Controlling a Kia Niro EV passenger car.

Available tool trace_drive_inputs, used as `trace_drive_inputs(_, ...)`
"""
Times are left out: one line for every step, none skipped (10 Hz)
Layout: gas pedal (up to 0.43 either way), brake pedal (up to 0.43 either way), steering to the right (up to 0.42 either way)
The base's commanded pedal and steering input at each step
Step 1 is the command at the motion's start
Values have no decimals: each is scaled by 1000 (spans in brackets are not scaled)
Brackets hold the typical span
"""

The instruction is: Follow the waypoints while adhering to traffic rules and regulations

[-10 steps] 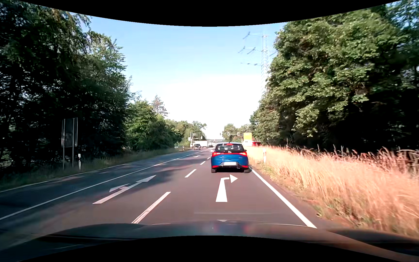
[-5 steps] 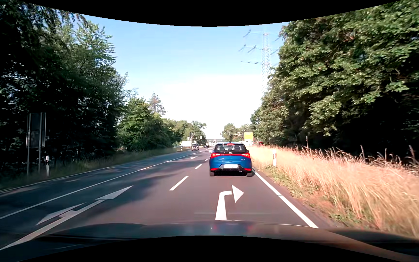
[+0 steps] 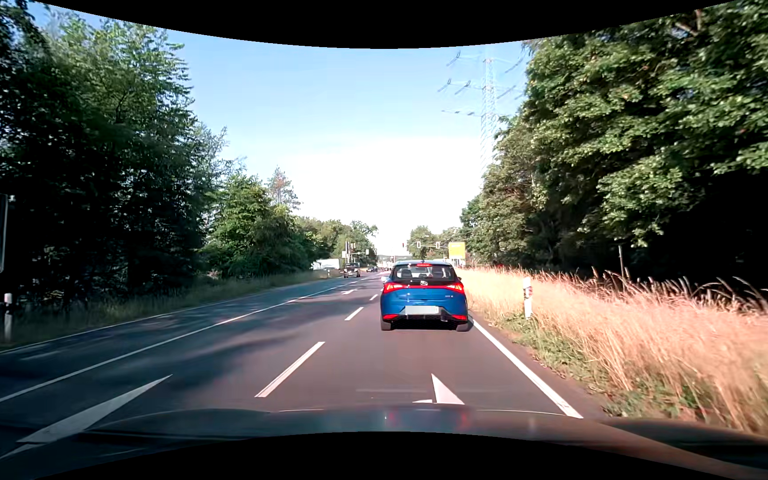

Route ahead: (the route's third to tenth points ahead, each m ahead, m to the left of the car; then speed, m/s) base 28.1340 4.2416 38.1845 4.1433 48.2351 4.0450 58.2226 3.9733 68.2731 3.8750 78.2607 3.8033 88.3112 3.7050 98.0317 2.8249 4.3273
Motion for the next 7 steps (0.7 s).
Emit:
trace_drive_inputs(0, 207, 1)
trace_drive_inputs(0, 207, 4)
trace_drive_inputs(0, 201, 6)
trace_drive_inputs(0, 207, 6)
trace_drive_inputs(0, 207, 5)
trace_drive_inputs(0, 207, 6)
trace_drive_inputs(0, 201, 5)
